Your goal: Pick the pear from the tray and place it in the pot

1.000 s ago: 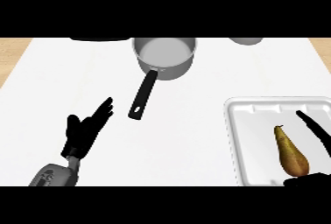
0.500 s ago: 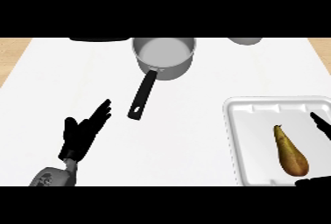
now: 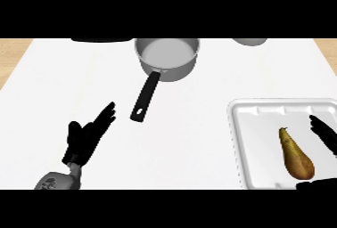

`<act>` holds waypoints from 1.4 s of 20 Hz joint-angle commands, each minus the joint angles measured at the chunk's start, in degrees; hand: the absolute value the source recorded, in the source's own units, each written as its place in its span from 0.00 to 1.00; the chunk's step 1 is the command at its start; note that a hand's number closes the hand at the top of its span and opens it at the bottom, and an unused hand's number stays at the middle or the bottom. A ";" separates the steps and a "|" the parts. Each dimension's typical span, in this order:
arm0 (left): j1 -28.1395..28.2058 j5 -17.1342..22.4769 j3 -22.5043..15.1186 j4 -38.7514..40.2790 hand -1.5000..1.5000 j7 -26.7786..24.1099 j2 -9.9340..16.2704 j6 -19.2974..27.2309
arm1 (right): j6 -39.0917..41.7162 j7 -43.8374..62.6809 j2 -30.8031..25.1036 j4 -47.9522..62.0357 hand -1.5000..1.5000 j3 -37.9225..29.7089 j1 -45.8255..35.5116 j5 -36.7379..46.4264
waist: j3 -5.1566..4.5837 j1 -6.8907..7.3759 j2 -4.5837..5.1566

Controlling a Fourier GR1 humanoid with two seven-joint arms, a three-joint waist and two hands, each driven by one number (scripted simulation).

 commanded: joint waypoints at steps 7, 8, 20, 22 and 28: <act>-0.86 -0.81 3.74 2.75 0.50 -0.41 -0.77 -3.72 | 1.68 -6.26 5.97 17.65 0.00 -0.54 -8.56 1.88 | -0.02 0.19 0.11; 0.20 -1.90 1.31 -2.71 0.50 2.78 -1.41 -2.52 | 2.33 -11.15 6.01 23.12 0.00 -0.96 -9.44 2.14 | 0.02 0.41 0.10; 1.39 -4.21 1.87 -3.15 0.50 2.25 -3.80 -2.01 | -1.41 -24.48 8.27 33.17 1.00 0.84 -12.31 9.23 | 0.06 0.77 0.13; -2.18 -2.61 4.12 -1.95 0.50 4.39 -3.00 -2.74 | 1.87 -25.91 6.76 34.89 1.00 -0.92 -13.87 6.74 | 0.06 0.56 0.21; -4.73 -3.66 3.69 1.46 0.50 2.45 -3.64 -3.59 | 6.70 -24.33 8.05 39.80 1.00 0.42 -25.92 5.74 | 0.15 2.54 0.90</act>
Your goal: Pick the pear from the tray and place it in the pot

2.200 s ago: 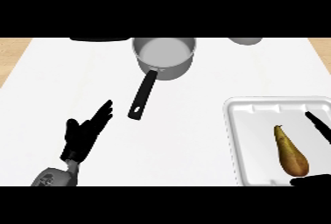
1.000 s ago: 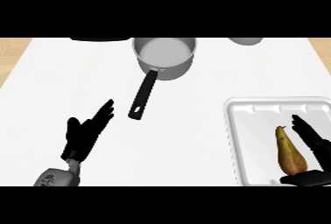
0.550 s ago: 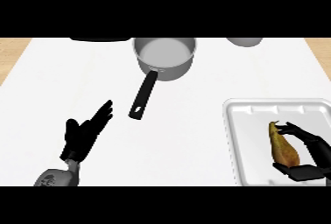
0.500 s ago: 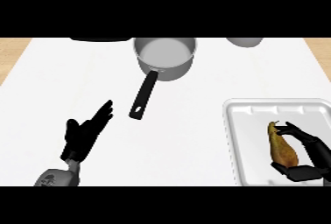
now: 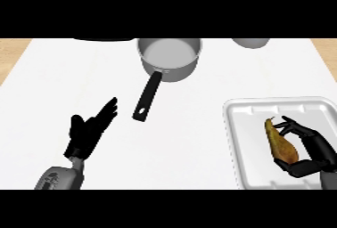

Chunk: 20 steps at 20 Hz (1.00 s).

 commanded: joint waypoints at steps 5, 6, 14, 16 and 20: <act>-1.55 -0.31 -0.28 1.80 0.50 -0.86 -1.13 -0.78 | 2.00 -1.93 3.85 16.01 1.00 0.91 -20.69 1.03 | 1.44 1.74 1.09; -1.31 -0.27 0.86 4.84 0.50 -3.17 -0.58 -1.51 | 2.97 -4.49 2.12 20.61 1.00 -0.06 -22.60 1.31 | 1.42 1.36 1.11; 3.84 -1.74 0.77 -0.81 0.50 -1.61 -1.01 -1.04 | -3.58 -8.08 2.07 21.11 1.00 1.31 -26.50 5.12 | 1.30 0.08 0.51; 1.28 -1.61 2.13 2.38 0.50 -3.38 -1.26 -1.37 | -4.95 -6.68 1.83 17.05 1.00 2.33 -25.77 6.00 | 1.27 -0.29 0.44; 1.69 -2.23 2.54 0.01 0.50 -0.50 -0.94 -0.09 | -9.34 0.28 4.96 5.00 1.00 4.61 -23.38 6.71 | 1.20 -1.32 -0.01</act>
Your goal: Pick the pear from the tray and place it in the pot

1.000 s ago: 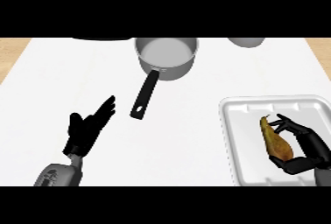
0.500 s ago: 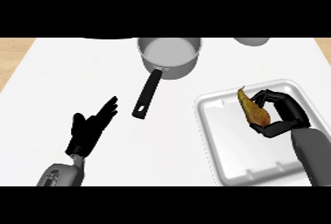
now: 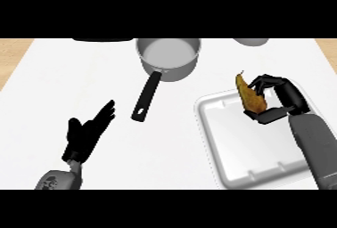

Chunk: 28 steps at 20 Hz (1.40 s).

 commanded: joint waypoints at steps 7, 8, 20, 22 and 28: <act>1.48 0.72 1.88 1.40 0.50 -2.02 0.91 -2.46 | -2.31 17.43 -1.57 -19.77 1.00 3.45 -4.44 3.25 | -0.05 -0.67 -0.29; 2.14 0.20 0.81 -0.71 0.50 -0.03 0.24 -1.87 | -4.04 20.25 0.40 -22.69 1.00 4.85 -3.86 4.41 | -0.04 -0.60 -0.32; 1.63 -0.48 1.70 -2.22 0.50 0.90 -0.05 -1.90 | -3.24 40.74 7.66 -22.05 1.00 13.13 -19.38 14.26 | -0.01 0.27 -0.02; -0.27 -1.41 1.16 0.26 0.50 -0.35 -0.85 -1.67 | -4.27 44.03 11.18 -16.61 1.00 14.61 -25.71 16.56 | -0.05 0.81 0.24; -3.02 -2.79 0.26 2.57 0.50 0.44 -3.00 -0.62 | -7.72 40.38 13.98 -2.69 1.00 15.55 -32.72 22.05 | -0.02 1.15 0.54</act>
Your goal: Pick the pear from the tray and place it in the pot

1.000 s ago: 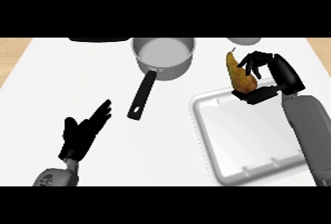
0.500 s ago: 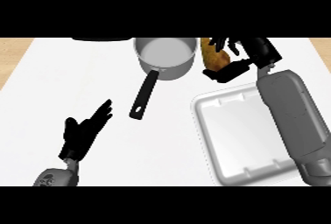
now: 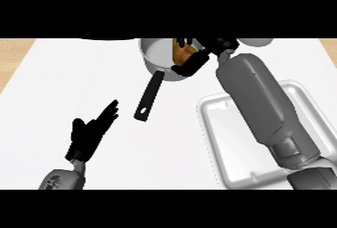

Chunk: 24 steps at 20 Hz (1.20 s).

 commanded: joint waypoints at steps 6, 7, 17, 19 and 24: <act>-0.22 -0.54 -0.92 0.48 0.50 -0.05 -0.87 -0.42 | -4.27 8.60 4.08 14.48 1.00 10.58 -10.06 16.38 | -0.09 1.38 0.48; 0.76 0.13 -0.77 -1.16 0.50 0.82 -0.05 -1.34 | -4.95 8.51 3.92 16.90 1.00 10.91 -10.39 17.51 | -0.07 1.81 0.52; -1.47 0.32 -0.27 -1.72 0.50 1.33 0.14 -1.91 | 9.84 19.52 7.70 28.95 0.00 11.42 -11.47 10.96 | -0.07 3.81 0.69; -2.13 -2.24 -3.09 0.59 0.50 -0.16 -3.30 0.22 | 8.84 17.80 7.71 28.80 0.00 10.34 -12.53 8.28 | -0.07 4.06 1.13; -2.99 -0.40 -1.82 -0.48 0.50 1.53 -1.96 -1.53 | -6.20 9.65 7.73 20.84 0.00 1.79 -9.18 -1.08 | 0.09 3.90 1.07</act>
